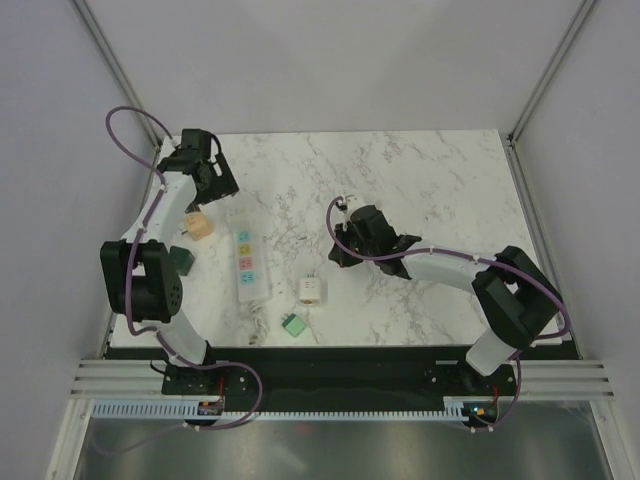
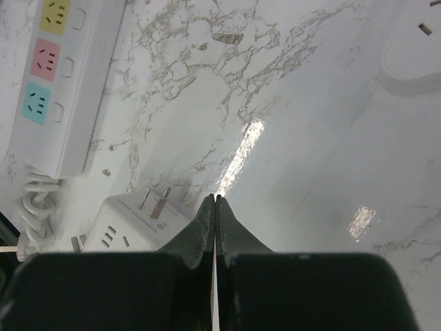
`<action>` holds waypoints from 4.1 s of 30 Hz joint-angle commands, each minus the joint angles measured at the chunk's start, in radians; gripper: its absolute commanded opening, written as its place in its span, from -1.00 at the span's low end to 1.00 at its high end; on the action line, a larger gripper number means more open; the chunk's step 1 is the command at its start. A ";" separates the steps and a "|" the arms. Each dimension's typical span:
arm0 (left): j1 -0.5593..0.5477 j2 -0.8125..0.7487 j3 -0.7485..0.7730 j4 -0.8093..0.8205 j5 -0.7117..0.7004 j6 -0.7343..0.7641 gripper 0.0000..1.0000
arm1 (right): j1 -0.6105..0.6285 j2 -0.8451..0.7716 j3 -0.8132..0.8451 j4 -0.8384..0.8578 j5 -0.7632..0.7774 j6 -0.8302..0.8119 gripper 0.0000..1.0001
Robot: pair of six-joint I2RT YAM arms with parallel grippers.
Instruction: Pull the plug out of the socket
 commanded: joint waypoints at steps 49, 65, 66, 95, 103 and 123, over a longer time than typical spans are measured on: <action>-0.077 -0.082 -0.118 0.167 0.344 0.138 -0.96 | 0.035 0.586 0.540 0.279 -0.413 0.487 0.27; -0.053 -0.107 -0.144 0.204 0.455 0.113 -0.95 | 0.035 0.725 0.680 0.394 -0.439 0.567 0.19; -0.053 -0.105 -0.144 0.206 0.458 0.112 -0.96 | 0.035 0.736 0.688 0.403 -0.437 0.593 0.13; 0.005 -0.110 -0.193 0.275 0.611 0.055 -0.96 | 0.044 0.776 0.775 -0.158 0.109 0.576 -1.00; 0.022 -0.114 -0.207 0.286 0.616 0.047 -0.95 | 0.042 0.806 0.815 -0.149 0.016 0.529 -1.00; 0.120 -0.100 -0.273 0.365 0.725 -0.034 -0.95 | 0.016 0.820 0.760 0.000 -0.109 0.625 -1.00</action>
